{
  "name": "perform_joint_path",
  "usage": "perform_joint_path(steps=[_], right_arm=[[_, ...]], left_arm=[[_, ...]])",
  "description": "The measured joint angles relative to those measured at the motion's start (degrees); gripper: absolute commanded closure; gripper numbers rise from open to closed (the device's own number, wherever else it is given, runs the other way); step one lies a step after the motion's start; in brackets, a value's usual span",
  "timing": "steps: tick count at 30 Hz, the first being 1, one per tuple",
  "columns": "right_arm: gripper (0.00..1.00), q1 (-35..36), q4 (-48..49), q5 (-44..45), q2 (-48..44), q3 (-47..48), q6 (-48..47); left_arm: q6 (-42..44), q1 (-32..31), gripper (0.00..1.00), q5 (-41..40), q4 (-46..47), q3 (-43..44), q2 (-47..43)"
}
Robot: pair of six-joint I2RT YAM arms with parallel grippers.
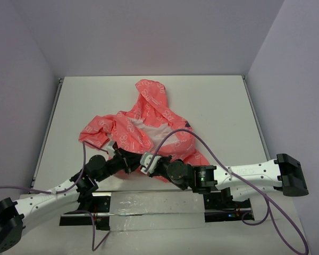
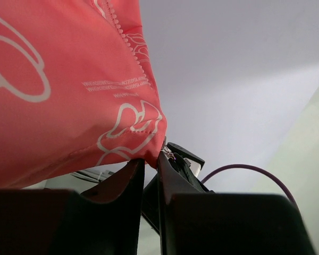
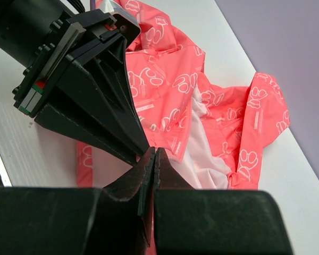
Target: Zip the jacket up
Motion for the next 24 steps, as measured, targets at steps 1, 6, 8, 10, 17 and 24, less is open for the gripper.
perform_joint_path(steps=[1, 6, 8, 10, 17, 24], right_arm=[[1.00, 0.00, -0.13, 0.01, 0.00, 0.01, 0.00], [1.00, 0.04, -0.60, 0.02, 0.02, 0.03, 0.02], [1.00, 0.08, -0.86, 0.02, 0.01, 0.05, 0.02], [1.00, 0.09, -1.08, 0.00, 0.02, 0.05, 0.05], [1.00, 0.13, -1.51, 0.00, 0.00, 0.08, 0.44], [1.00, -0.28, -1.97, -1.01, -0.02, 0.97, 1.94]], left_arm=[[0.04, -0.01, 0.81, -0.01, 0.26, 0.00, 0.28], [0.22, 0.00, 0.81, 0.01, 1.21, 0.02, 1.55], [0.27, 0.00, 0.81, 0.03, 1.44, 0.02, 2.01], [0.35, -0.02, 0.89, 0.03, 1.45, 0.02, 2.21], [0.78, -0.02, 1.00, 0.12, 1.47, 0.28, 1.92], [2.26, -0.02, 1.00, -0.06, -2.69, 0.28, -2.83]])
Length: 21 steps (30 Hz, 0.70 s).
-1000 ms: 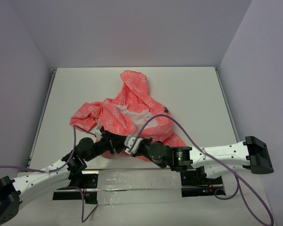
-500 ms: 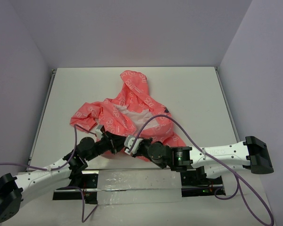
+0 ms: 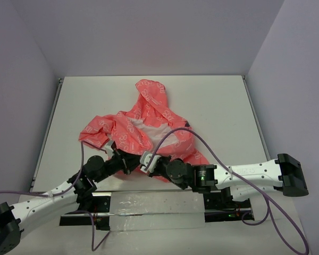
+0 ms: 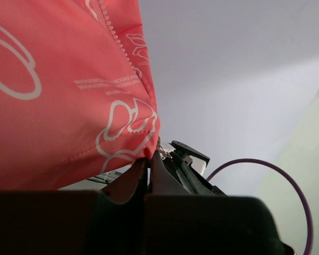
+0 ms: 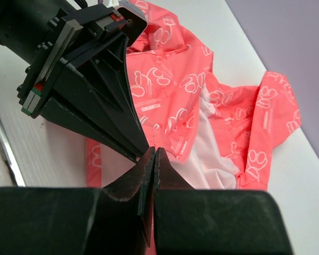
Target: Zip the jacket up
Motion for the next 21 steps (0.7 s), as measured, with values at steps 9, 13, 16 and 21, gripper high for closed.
perform_joint_path(steps=[9, 13, 16, 21], right_arm=[[1.00, -5.92, -7.27, -10.58, 0.37, 4.40, 6.46], [1.00, -7.49, -9.64, -14.81, 2.10, 6.01, 8.74], [1.00, -8.28, -11.00, -16.90, 4.22, 6.36, 10.16], [1.00, -9.99, -12.04, -19.86, 7.08, 6.38, 12.05]], left_arm=[[3.45, 0.02, 1.00, -0.70, -12.15, -0.02, -11.72], [4.98, 0.02, 1.00, -0.66, -17.64, -0.02, -15.86], [6.29, 0.02, 1.00, -0.59, -22.24, -0.02, -17.75], [8.48, 0.02, 1.00, -0.12, -28.48, -0.02, -19.75]])
